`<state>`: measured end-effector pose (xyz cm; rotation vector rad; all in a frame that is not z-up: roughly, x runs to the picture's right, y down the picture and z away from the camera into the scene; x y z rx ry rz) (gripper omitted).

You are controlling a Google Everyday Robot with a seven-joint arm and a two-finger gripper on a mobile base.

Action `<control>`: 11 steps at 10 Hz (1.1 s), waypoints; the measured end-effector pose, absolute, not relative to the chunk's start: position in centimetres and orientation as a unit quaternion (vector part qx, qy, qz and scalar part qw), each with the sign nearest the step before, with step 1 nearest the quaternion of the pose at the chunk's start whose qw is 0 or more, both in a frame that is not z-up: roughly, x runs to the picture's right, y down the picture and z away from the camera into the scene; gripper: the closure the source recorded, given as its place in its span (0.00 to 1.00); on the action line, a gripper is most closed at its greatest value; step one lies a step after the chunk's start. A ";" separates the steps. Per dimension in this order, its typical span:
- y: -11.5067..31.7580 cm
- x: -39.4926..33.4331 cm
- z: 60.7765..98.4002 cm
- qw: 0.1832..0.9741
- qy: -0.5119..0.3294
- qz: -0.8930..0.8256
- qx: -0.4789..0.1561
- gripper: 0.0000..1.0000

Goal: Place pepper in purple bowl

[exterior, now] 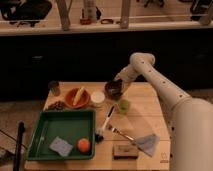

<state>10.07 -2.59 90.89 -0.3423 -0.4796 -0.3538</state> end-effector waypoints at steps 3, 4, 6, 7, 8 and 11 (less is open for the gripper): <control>-2.7 9.9 90.7 0.942 -0.234 -0.175 -0.166 0.20; -2.8 9.9 90.7 0.942 -0.234 -0.175 -0.166 0.20; -2.8 10.0 90.6 0.942 -0.234 -0.174 -0.165 0.20; -2.9 10.1 90.6 0.942 -0.234 -0.174 -0.165 0.20; -2.9 10.1 90.6 0.942 -0.235 -0.174 -0.166 0.20; -2.9 10.5 90.6 0.942 -0.236 -0.172 -0.165 0.20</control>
